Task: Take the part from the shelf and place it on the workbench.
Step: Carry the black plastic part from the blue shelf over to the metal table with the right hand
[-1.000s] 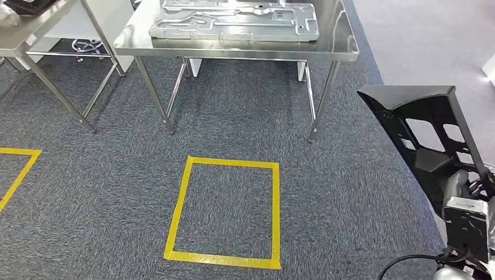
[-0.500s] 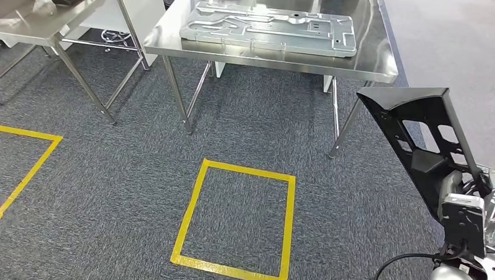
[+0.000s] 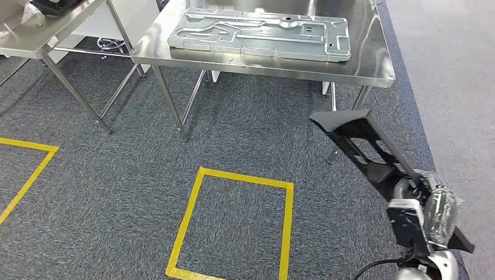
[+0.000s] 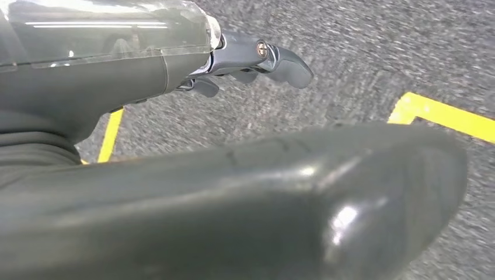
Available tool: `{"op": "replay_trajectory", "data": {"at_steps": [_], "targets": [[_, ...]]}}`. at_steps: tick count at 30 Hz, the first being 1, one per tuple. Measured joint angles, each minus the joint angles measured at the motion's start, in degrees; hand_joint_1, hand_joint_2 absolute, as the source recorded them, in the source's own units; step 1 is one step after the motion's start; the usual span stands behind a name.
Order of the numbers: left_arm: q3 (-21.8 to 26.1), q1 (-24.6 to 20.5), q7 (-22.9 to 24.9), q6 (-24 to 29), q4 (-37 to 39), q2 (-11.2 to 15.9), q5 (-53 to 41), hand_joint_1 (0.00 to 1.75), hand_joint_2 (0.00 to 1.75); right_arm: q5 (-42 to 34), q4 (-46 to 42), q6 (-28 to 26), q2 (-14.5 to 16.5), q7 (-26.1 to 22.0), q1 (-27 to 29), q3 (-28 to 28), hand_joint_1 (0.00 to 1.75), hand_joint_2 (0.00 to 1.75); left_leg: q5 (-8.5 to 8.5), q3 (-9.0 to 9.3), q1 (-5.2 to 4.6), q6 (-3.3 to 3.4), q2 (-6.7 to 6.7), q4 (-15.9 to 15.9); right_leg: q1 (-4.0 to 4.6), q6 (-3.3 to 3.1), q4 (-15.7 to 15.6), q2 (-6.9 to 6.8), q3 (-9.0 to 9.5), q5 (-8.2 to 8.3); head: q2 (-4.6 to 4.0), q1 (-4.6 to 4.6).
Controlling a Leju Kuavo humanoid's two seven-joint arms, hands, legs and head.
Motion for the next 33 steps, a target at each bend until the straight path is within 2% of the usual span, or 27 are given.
{"op": "replay_trajectory", "data": {"at_steps": [2,4,6,7,8,10,11,12,13,15,17,19,20,22,24,26,27,28,30,31,32,33], "targets": [[0.0,0.0,0.0,0.1,0.0,0.0,0.0,0.00,0.00,0.8,0.6,-1.3,1.7,-1.3,0.9,2.4,1.75,1.75,1.10,1.27,-0.50,0.71,0.17,-4.0,0.05,0.52,-0.2,0.01,0.55,-0.61,0.00,-0.07],[0.0,0.1,0.1,0.2,0.0,0.0,0.0,0.00,0.00,1.0,1.1,-2.4,3.3,-2.6,1.7,4.8,1.75,1.75,0.66,2.03,-0.62,1.27,0.08,-5.0,0.10,1.33,0.1,0.04,1.02,-0.40,0.00,-0.17],[0.0,0.2,0.1,0.2,0.0,0.0,0.0,0.00,0.00,0.5,1.4,-3.3,4.7,-3.6,2.2,7.1,1.75,1.75,1.29,3.56,-0.35,1.78,0.03,-6.1,0.05,1.83,1.5,0.06,1.24,-0.68,0.00,-0.14],[0.0,0.1,0.2,0.2,0.0,-0.1,-0.1,0.00,0.00,0.1,1.4,-3.9,5.3,-4.1,2.2,8.3,1.75,1.75,1.31,4.31,-0.21,1.97,0.02,-6.5,0.03,1.95,3.1,0.09,0.50,-1.57,0.00,-0.10],[0.0,0.0,0.2,0.3,0.0,-0.1,-0.2,0.00,0.00,-0.2,1.5,-4.3,5.8,-4.5,2.2,9.6,1.75,1.75,1.22,4.79,-0.14,2.15,0.03,-6.7,-0.05,2.02,5.8,0.12,-1.06,-2.90,0.00,-0.06],[0.0,-0.1,0.2,0.3,0.0,-0.1,-0.4,0.00,0.00,-0.5,1.6,-5.2,6.8,-5.1,2.3,12.3,1.75,1.75,0.67,5.33,-0.14,2.36,-0.03,-6.8,-0.06,2.26,12.3,0.16,-5.53,-5.70,0.00,-0.03],[0.0,-0.1,0.2,0.3,0.0,-0.1,-0.4,0.00,0.00,-0.5,1.7,-5.6,7.1,-5.3,2.4,13.6,1.75,1.75,0.32,5.67,-0.16,2.36,-0.08,-6.8,-0.09,2.36,14.2,0.16,-7.31,-6.23,0.00,-0.04],[0.0,-0.1,0.2,0.3,0.0,-0.1,-0.4,0.00,0.00,-0.5,1.8,-5.9,7.4,-5.5,2.4,14.8,1.75,1.75,-0.08,6.12,-0.16,2.30,-0.15,-6.8,-0.10,2.41,14.2,0.15,-8.21,-5.60,0.00,-0.03],[0.0,0.0,0.2,0.3,0.0,-0.1,-0.5,0.00,0.00,-0.5,1.9,-6.2,7.6,-5.6,2.4,15.9,1.75,1.75,-0.52,6.72,-0.16,2.20,-0.24,-6.8,-0.10,2.37,12.3,0.15,-8.05,-3.66,0.00,-0.03],[0.0,0.0,0.3,0.3,0.0,-0.3,-0.6,0.00,0.00,-0.8,2.1,-6.7,7.8,-5.7,2.3,18.0,1.75,1.75,-1.50,8.11,-0.17,1.83,-0.40,-6.7,0.03,1.96,5.2,0.17,-5.93,1.45,0.00,-0.03],[0.0,-0.1,0.4,0.3,0.0,-0.4,-0.6,0.00,0.00,-1.3,2.4,-7.2,7.9,-5.8,2.0,20.0,1.75,1.75,-2.37,8.75,-0.21,1.17,-0.55,-6.7,0.42,1.24,0.9,0.21,-4.52,2.90,0.00,-0.09],[0.0,-0.2,0.4,0.3,0.0,-0.5,-0.6,0.00,0.00,-1.7,2.7,-7.5,8.0,-5.8,1.7,21.7,1.75,1.75,-2.73,9.03,-0.26,0.42,-0.60,-6.3,0.58,0.52,0.3,0.25,-4.22,2.57,0.00,-0.20],[0.0,-0.2,0.5,0.3,0.0,-0.4,-0.6,0.00,0.00,-1.8,2.9,-7.7,8.1,-5.8,1.7,22.5,1.75,1.75,-2.94,9.15,-0.22,0.10,-0.54,-5.9,0.47,0.18,0.1,0.21,-3.80,3.08,0.01,-0.21],[0.0,-0.3,0.5,0.3,0.0,-0.4,-0.6,0.00,0.00,-2.0,3.2,-8.0,8.2,-5.8,1.4,23.8,1.75,1.75,-3.75,8.17,-0.12,-0.42,-0.38,-3.0,0.18,-0.41,-0.3,0.10,-2.86,3.00,0.01,-0.33],[0.0,-0.4,0.5,0.3,0.0,-0.4,-0.6,0.00,0.00,-2.1,3.6,-8.4,8.2,-5.8,1.2,24.9,1.75,1.75,-6.21,4.35,0.19,-1.01,-0.20,3.5,0.06,-0.76,-0.4,0.00,-2.26,2.55,0.00,-0.51],[0.0,-0.3,0.5,0.3,0.0,-0.4,-0.6,0.00,0.00,-2.2,4.1,-8.9,8.2,-5.7,1.1,25.6,1.75,1.75,-8.61,-0.02,0.59,-1.60,-0.11,9.4,0.03,-0.76,-0.4,0.04,-1.73,1.93,0.00,-0.59],[0.0,-0.2,0.5,0.3,0.0,-0.4,-0.6,0.00,0.00,-2.2,4.3,-9.1,8.2,-5.6,1.2,25.8,1.75,1.75,-8.41,-1.17,0.75,-1.81,-0.08,10.0,0.00,-0.66,-0.4,0.10,-1.32,1.56,0.00,-0.60],[0.0,-0.1,0.5,0.3,0.0,-0.4,-0.6,0.00,0.00,-2.2,4.5,-9.4,8.2,-5.5,1.2,25.9,1.75,1.75,-6.85,-1.31,0.88,-1.92,-0.04,8.4,-0.07,-0.51,-0.4,0.16,-0.77,1.15,0.00,-0.61],[0.0,0.0,0.5,0.3,0.0,-0.3,-0.6,0.00,0.00,-2.2,4.6,-9.8,8.2,-5.2,1.2,26.0,1.75,1.75,-1.47,0.67,1.01,-1.90,0.09,1.2,-0.27,-0.02,-0.4,0.17,0.44,0.26,0.00,-0.60],[0.0,0.0,0.6,0.3,0.0,-0.3,-0.6,0.00,0.00,-2.1,4.6,-10.0,8.2,-5.0,1.2,26.0,1.75,1.75,-0.13,1.53,0.87,-1.71,0.21,-1.9,-0.31,0.29,-0.4,0.17,0.93,-0.10,0.00,-0.62],[0.0,-0.1,0.6,0.3,0.0,-0.3,-0.6,0.00,0.00,-2.0,4.5,-10.1,8.2,-4.7,1.1,26.0,1.75,1.75,0.56,2.11,0.70,-1.37,0.32,-3.8,-0.29,0.68,-0.5,0.17,1.21,-0.42,0.00,-0.65],[0.0,0.0,0.7,0.3,0.0,-0.3,-0.6,0.00,0.00,-1.9,4.5,-10.1,8.2,-4.5,1.1,26.0,1.75,1.75,0.52,2.16,0.54,-0.90,0.35,-4.4,-0.24,1.13,-0.4,0.18,1.43,-0.53,0.00,-0.69]]}}
